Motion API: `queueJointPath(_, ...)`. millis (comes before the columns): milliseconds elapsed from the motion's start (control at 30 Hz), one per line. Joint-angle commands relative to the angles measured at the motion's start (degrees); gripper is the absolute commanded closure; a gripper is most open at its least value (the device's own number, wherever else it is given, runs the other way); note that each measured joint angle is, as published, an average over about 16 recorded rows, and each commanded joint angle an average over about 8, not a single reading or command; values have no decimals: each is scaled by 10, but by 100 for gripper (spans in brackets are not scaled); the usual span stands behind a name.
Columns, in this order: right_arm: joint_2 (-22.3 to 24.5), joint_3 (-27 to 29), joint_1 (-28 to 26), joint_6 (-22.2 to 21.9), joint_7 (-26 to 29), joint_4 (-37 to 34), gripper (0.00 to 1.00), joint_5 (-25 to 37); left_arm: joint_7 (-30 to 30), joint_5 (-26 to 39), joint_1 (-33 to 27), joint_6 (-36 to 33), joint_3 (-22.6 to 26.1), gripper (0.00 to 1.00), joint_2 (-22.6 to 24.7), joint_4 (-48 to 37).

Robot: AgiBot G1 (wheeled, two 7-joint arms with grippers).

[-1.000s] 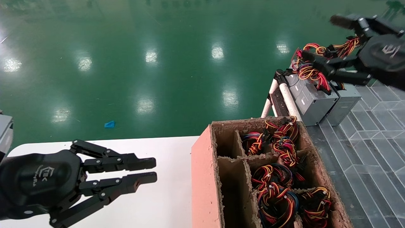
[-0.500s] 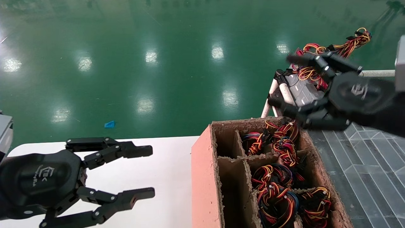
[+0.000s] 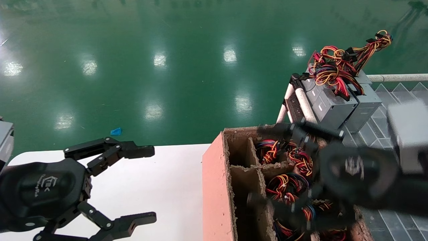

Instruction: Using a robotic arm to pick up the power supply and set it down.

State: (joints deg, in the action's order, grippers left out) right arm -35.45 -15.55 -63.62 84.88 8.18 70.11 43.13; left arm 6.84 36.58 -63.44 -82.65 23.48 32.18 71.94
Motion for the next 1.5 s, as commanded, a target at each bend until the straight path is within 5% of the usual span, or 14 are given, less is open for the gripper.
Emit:
queueJointPath(33,3,-3,13,5,16,21,0,-8,0,0,0,0,0,0,0,0)
queueJointPath(1500,4,-5,21,8,25,34,0,-13,0,0,0,0,0,0,0,0)
